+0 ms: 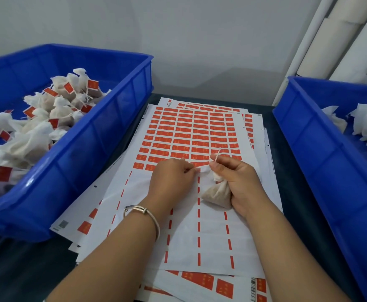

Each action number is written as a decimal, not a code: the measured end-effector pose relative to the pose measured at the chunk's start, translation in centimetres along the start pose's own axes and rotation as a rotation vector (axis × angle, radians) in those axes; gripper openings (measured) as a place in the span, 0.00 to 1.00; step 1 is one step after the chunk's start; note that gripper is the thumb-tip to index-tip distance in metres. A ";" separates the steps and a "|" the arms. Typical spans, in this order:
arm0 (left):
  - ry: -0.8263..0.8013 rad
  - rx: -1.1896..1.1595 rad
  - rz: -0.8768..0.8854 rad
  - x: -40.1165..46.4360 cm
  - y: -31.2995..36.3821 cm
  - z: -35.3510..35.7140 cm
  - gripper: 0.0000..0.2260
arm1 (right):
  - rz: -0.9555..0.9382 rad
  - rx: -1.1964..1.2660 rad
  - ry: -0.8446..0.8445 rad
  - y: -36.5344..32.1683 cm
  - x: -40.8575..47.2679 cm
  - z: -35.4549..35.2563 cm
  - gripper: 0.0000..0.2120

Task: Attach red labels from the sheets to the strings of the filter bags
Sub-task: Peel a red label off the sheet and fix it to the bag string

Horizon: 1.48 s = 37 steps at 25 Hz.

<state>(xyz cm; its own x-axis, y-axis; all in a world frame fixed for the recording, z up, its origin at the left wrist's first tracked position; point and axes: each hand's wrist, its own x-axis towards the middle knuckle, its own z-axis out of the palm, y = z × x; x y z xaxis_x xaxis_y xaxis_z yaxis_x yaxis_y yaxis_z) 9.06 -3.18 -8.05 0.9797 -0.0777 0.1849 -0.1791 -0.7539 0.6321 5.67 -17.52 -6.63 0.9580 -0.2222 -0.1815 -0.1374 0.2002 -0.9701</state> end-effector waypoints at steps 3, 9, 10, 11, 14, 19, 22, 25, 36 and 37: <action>0.017 -0.015 -0.041 0.2 0.1 0.2 0.08 | -0.014 0.013 0.006 -0.4 -0.3 0.0 0.03; 0.089 -0.341 -0.313 0.8 0.1 -1.2 0.08 | -0.083 -0.117 0.023 -1.8 -1.9 0.5 0.12; 0.093 -0.406 -0.352 0.8 0.0 -1.4 0.08 | -0.130 -0.146 0.030 -2.2 -2.3 0.5 0.10; 0.099 -0.471 -0.381 0.9 0.1 -1.6 0.08 | -0.180 -0.169 0.040 -2.6 -2.7 0.6 0.09; 0.124 -0.636 -0.437 1.0 0.5 -2.3 0.07 | -0.331 -0.289 0.026 -3.9 -3.6 0.6 0.03; 0.034 -1.000 -0.479 0.6 1.5 -3.2 0.06 | -0.459 -0.309 -0.124 -4.3 -4.5 1.0 0.04; -0.062 -1.151 -0.411 -0.2 2.2 -3.9 0.07 | -0.441 -0.271 -0.273 -4.0 -4.7 1.4 0.05; -0.153 -1.139 -0.324 -0.7 2.6 -4.2 0.07 | -0.438 -0.342 -0.175 -3.6 -4.2 1.3 0.06; -0.221 -1.003 -0.316 -1.0 3.1 -4.4 0.03 | -0.401 -0.403 0.034 -3.0 -2.7 0.7 0.07; -0.220 -1.007 -0.314 -1.0 3.1 -4.4 0.03 | -0.398 -0.405 0.040 -3.0 -2.7 0.7 0.06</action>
<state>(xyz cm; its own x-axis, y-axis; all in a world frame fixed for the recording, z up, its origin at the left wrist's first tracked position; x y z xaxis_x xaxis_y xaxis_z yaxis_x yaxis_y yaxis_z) 7.11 -2.60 -2.99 0.9716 -0.1653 -0.1692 0.1895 0.1156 0.9751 3.66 -16.89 -3.15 0.9464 -0.2434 0.2125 0.1391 -0.2867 -0.9479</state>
